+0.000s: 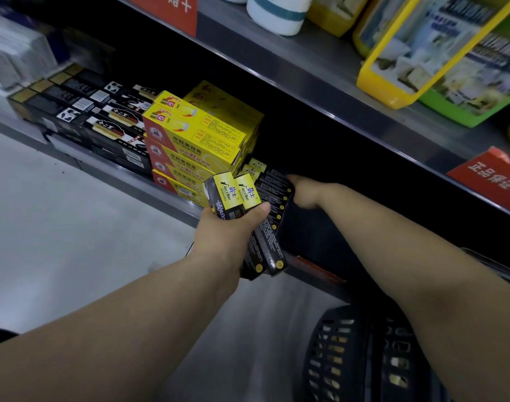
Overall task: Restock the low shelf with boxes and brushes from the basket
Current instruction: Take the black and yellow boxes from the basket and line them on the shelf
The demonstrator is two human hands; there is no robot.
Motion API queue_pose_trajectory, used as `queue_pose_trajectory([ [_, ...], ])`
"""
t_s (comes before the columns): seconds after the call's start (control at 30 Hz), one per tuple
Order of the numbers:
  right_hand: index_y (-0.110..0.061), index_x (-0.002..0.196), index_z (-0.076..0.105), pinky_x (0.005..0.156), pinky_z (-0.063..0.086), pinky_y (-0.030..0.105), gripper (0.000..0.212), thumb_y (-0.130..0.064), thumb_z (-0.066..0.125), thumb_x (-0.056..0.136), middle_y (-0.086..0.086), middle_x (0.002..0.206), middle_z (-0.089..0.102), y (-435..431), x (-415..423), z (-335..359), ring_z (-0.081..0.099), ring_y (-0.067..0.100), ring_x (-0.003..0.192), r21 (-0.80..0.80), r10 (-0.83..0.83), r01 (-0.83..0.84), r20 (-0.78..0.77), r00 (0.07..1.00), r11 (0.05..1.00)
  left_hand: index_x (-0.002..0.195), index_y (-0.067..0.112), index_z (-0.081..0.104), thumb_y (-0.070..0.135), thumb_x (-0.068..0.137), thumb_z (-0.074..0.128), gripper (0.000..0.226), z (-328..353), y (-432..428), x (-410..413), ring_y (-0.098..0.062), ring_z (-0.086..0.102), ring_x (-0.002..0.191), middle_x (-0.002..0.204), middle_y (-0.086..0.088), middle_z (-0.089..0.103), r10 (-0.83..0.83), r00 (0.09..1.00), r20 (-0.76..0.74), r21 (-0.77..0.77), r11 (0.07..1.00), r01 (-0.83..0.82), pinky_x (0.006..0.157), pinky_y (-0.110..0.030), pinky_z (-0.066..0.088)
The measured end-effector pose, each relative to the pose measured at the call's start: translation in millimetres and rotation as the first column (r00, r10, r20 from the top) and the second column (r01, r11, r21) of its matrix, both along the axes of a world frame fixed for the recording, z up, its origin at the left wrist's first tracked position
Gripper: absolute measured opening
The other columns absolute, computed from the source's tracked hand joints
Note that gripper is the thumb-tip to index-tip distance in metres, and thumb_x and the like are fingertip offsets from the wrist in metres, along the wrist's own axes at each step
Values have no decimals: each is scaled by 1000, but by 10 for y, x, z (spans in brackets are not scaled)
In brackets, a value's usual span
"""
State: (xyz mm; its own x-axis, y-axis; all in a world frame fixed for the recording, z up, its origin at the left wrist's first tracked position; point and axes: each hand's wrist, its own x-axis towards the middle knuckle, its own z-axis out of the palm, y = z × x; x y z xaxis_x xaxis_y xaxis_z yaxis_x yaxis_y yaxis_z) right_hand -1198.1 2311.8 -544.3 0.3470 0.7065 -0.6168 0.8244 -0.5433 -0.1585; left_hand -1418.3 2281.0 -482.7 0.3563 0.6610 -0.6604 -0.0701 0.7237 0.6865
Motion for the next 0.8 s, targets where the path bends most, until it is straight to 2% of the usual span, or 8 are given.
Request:
queue_pose_trajectory([
  [0.07, -13, 141, 36, 98, 39, 27, 52, -4, 47, 92, 11, 142, 41, -7, -72, 201, 46, 24, 123, 56, 8, -8, 8, 1000, 998, 117, 18, 58, 25, 73, 78, 49, 4, -4, 5, -18, 66, 87, 104, -2, 69, -13, 1000, -3, 3, 1000, 13, 59, -26, 46],
  [0.13, -22, 139, 39, 99, 39, 29, 57, -4, 51, 86, 6, 145, 39, -112, -145, 481, 43, 18, 125, 55, -35, 53, -282, 959, 997, 116, 18, 60, 22, 73, 79, 47, 1, -14, 29, -21, 67, 90, 104, -3, 70, -29, 1000, -3, 23, 999, 29, 64, -29, 50],
  [0.23, -28, 144, 23, 101, 44, 32, 86, -15, 69, 72, -3, 145, 39, -421, -385, 876, 51, 11, 122, -99, -72, 0, -724, 686, 995, 116, 16, 61, 19, 70, 80, 49, 14, -31, 83, -24, 68, 92, 103, -4, 71, -40, 999, -5, 71, 997, 40, 73, -37, 56],
  [0.4, -26, 145, 17, 106, 40, 36, 98, -35, 79, 69, -4, 140, 45, -758, -597, 886, 46, 11, 127, 110, 66, -2, -578, 813, 994, 116, 17, 58, 24, 75, 77, 45, 15, -67, 186, -23, 68, 91, 103, -4, 70, -45, 999, 12, 97, 994, 44, 77, -43, 57],
  [0.5, -17, 130, 25, 88, 54, 41, 71, -15, 73, 78, 12, 119, 59, -713, -397, 825, 63, 24, 103, 68, -130, 213, -604, 786, 975, 117, 19, 52, 36, 80, 71, 46, -9, -73, 222, -18, 63, 90, 105, 0, 64, -31, 999, -9, 78, 996, 32, 61, -27, 48],
  [0.6, -11, 118, 31, 75, 55, 37, 39, -15, 58, 89, 19, 112, 61, -474, -72, 632, 65, 26, 90, 184, -270, 361, -389, 881, 914, 121, 20, 48, 39, 82, 69, 48, -49, -67, 234, -14, 59, 88, 108, -1, 61, -63, 998, 4, 35, 997, 63, 56, -23, 39],
  [0.7, -5, 127, 37, 79, 45, 35, 42, -28, 51, 95, 20, 119, 57, -185, 197, 374, 59, 32, 102, 249, -218, 227, -62, 974, 942, 115, 18, 47, 33, 85, 66, 39, -85, -36, 250, -16, 58, 81, 101, -5, 60, -74, 997, -17, -19, 997, 74, 55, -25, 41],
  [0.8, -10, 141, 32, 86, 38, 27, 48, -22, 47, 97, 16, 135, 47, 99, 363, 114, 49, 30, 118, 315, -212, 195, 20, 977, 929, 105, 18, 48, 30, 86, 61, 26, -95, 14, 270, -20, 57, 77, 96, -8, 58, -75, 997, -29, -61, 995, 73, 60, -28, 47],
])
